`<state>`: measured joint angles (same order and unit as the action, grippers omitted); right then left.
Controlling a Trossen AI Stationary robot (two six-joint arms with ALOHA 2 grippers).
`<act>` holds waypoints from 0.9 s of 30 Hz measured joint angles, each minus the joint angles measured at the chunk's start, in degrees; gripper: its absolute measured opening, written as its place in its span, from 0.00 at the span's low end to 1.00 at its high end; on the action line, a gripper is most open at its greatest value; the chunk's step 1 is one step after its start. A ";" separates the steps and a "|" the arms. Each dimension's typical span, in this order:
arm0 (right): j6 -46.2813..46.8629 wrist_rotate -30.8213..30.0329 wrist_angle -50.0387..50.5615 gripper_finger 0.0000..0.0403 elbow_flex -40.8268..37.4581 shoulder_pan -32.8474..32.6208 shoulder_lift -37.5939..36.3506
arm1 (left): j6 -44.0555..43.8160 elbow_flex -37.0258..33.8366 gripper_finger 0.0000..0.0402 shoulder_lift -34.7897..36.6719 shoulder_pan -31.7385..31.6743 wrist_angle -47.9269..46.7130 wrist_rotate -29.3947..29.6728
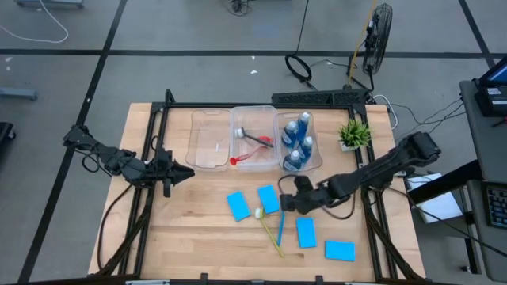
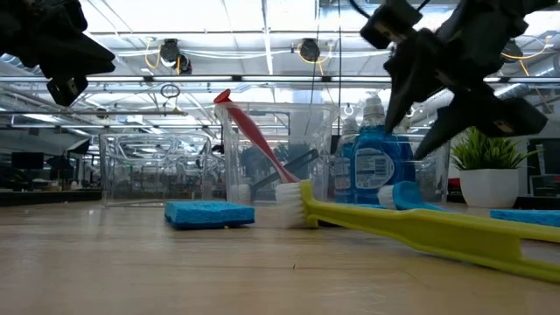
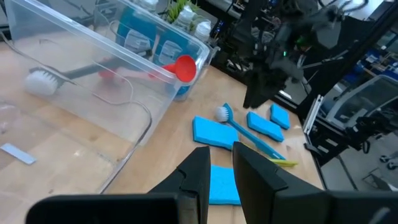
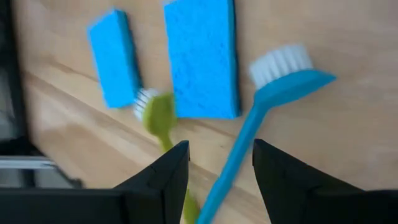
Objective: Pick & Place Kitchen Sink Supplies
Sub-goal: Put the blue dishwashing brush into the white bin
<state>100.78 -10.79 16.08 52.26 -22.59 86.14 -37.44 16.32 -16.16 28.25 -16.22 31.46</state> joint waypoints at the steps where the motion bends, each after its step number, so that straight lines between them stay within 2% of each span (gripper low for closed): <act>1: -0.66 0.54 0.56 0.41 0.83 0.00 1.38 | -0.03 0.00 0.18 0.00 0.00 0.01 -0.25; 8: 0.87 1.70 6.89 0.41 4.72 0.00 6.18 | 0.08 0.00 0.18 0.02 0.00 0.03 -1.50; 13: 1.85 2.22 6.42 0.41 6.55 -0.01 8.96 | 0.72 0.00 0.18 0.00 0.00 0.01 -1.50; 18: 1.87 5.18 7.44 0.41 9.32 0.07 14.03 | 1.19 0.00 0.18 0.00 0.00 0.01 -1.50; 27: 4.37 8.31 16.63 0.41 12.03 0.18 18.41 | 1.76 0.00 0.18 0.00 0.00 -0.20 -1.52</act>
<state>105.15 -2.48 32.71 64.29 -22.40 104.55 -35.68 16.32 -16.16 28.25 -16.42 29.93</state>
